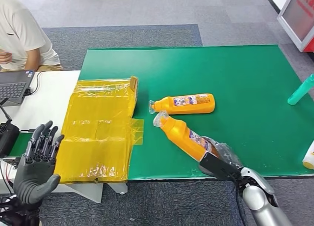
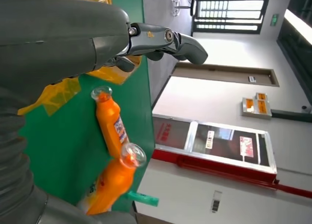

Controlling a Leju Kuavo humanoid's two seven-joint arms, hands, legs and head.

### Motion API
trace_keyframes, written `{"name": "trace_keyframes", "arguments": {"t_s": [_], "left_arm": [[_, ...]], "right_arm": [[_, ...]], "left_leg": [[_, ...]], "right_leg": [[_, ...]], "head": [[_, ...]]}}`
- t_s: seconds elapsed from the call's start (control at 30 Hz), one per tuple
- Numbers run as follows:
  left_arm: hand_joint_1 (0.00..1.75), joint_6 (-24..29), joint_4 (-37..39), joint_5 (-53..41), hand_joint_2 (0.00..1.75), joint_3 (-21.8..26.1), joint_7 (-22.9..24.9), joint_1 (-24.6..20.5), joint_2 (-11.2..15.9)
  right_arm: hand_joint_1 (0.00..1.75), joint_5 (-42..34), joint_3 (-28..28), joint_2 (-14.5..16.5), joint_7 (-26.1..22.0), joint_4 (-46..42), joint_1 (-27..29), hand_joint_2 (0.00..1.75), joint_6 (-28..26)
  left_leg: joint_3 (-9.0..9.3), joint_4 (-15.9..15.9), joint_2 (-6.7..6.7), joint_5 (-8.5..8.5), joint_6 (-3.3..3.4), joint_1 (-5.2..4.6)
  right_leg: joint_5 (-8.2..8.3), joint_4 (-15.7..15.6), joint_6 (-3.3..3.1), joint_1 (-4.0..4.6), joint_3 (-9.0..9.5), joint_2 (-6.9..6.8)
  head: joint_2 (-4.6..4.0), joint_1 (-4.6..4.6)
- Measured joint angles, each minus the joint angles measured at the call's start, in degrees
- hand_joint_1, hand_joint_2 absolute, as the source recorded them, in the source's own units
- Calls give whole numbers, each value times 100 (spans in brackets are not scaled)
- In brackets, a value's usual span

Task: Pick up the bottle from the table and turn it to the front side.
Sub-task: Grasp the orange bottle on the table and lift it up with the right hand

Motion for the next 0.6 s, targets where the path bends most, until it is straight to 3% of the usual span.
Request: {"name": "trace_keyframes", "arguments": {"t_s": [0.1,0.27,0.6], "left_arm": [[0,234,239,-43,175,16,57,-277,0],[0,1054,757,-887,175,-53,401,-877,0],[0,487,1650,568,175,-705,746,-1624,3]], "right_arm": [[175,-330,15,150,-365,-245,84,175,-94],[175,-643,94,445,-860,-739,193,175,-513],[175,-854,395,783,-1415,-1296,126,175,-1205]], "left_leg": [[1,0,0,3,-4,1],[0,0,0,11,-10,2],[-4,1,0,14,-5,-5]], "right_leg": [[0,1,-1,1,-2,0],[3,1,-2,2,-3,0],[13,-1,9,-6,-4,1]], "head": [[0,-1],[-1,-1],[0,0]]}}
